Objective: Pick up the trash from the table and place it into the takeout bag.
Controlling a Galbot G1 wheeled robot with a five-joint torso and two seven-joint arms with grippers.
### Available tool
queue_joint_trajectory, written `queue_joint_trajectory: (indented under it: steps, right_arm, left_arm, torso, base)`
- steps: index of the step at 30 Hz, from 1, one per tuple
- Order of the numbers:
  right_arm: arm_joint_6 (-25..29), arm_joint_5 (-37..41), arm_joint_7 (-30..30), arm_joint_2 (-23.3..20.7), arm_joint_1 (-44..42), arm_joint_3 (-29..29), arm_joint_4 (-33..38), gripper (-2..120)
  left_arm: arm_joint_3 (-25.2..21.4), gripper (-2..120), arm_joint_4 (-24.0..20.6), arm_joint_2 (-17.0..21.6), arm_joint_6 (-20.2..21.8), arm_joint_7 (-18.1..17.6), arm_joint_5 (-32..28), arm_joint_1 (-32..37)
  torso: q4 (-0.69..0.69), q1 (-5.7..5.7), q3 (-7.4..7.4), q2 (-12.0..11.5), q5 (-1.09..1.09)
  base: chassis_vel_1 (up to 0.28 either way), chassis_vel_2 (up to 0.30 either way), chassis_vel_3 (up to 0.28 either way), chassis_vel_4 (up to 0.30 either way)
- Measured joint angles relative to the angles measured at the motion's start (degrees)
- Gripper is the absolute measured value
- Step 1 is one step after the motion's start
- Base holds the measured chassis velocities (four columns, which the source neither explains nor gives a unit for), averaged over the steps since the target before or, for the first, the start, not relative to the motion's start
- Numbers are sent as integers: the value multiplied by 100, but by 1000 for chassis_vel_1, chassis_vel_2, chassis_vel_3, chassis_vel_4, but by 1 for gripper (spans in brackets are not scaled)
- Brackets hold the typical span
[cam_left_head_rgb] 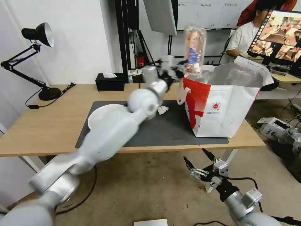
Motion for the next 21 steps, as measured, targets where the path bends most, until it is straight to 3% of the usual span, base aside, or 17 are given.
queue_joint_trajectory:
  steps: [5,12,21]
  right_arm:
    - [46,-27,-44,-14,-28,-10,-28,100]
    - [53,-16,-46,-57,22,-34,-91,100]
    - [56,-1,-46,-111,77,-51,-162,100]
  left_arm:
    - [233,0,465,-304,1,212,415,-248]
    - [410,0,496,-284,-28,602,751,-207]
    - [466,0,438,-264,-41,647,644,-203]
  torso:
    - [2,0,0,0,-1]
    - [3,0,0,0,-1]
    - [2,-1,-1,0,-2]
  base:
    - [0,0,0,0]
    - [0,0,0,0]
    - [0,0,0,0]
